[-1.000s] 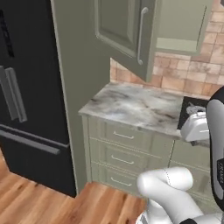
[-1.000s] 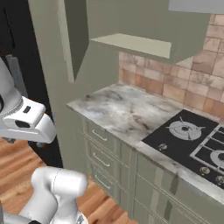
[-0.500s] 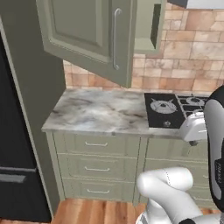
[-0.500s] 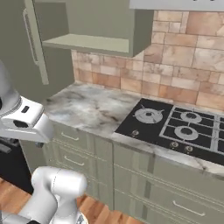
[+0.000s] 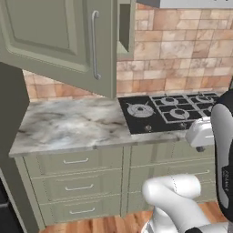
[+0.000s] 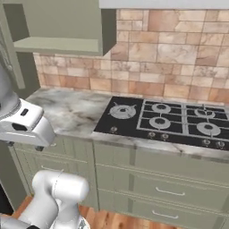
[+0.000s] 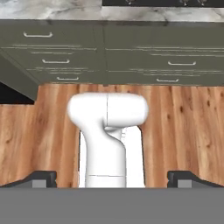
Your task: Close all open cabinet doors.
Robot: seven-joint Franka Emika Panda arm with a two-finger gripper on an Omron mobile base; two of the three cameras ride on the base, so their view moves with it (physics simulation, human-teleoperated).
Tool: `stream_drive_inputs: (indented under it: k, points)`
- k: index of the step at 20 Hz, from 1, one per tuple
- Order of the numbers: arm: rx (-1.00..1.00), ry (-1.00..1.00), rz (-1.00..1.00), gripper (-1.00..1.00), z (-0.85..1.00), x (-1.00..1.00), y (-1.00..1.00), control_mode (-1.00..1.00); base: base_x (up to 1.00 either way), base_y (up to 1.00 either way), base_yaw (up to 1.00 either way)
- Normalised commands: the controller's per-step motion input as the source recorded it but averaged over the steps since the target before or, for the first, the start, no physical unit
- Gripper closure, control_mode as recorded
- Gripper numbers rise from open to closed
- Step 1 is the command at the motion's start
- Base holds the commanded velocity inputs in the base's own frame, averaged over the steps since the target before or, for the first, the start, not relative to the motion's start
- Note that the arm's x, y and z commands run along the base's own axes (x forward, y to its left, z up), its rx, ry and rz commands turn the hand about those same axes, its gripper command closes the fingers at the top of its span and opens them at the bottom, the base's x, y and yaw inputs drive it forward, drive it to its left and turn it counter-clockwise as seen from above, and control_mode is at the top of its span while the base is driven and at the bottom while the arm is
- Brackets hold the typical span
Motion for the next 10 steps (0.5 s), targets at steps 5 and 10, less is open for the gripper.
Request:
stream_drive_inputs:
  k: [5, 10]
  points:
    - [0.00, 0.00, 0.00, -1.00, 0.00, 0.00, 0.00, 1.00, 0.29, 0.30, -0.21]
    - [0.00, 0.00, 0.00, -1.00, 0.00, 0.00, 0.00, 1.00, 0.51, 0.02, -0.17]
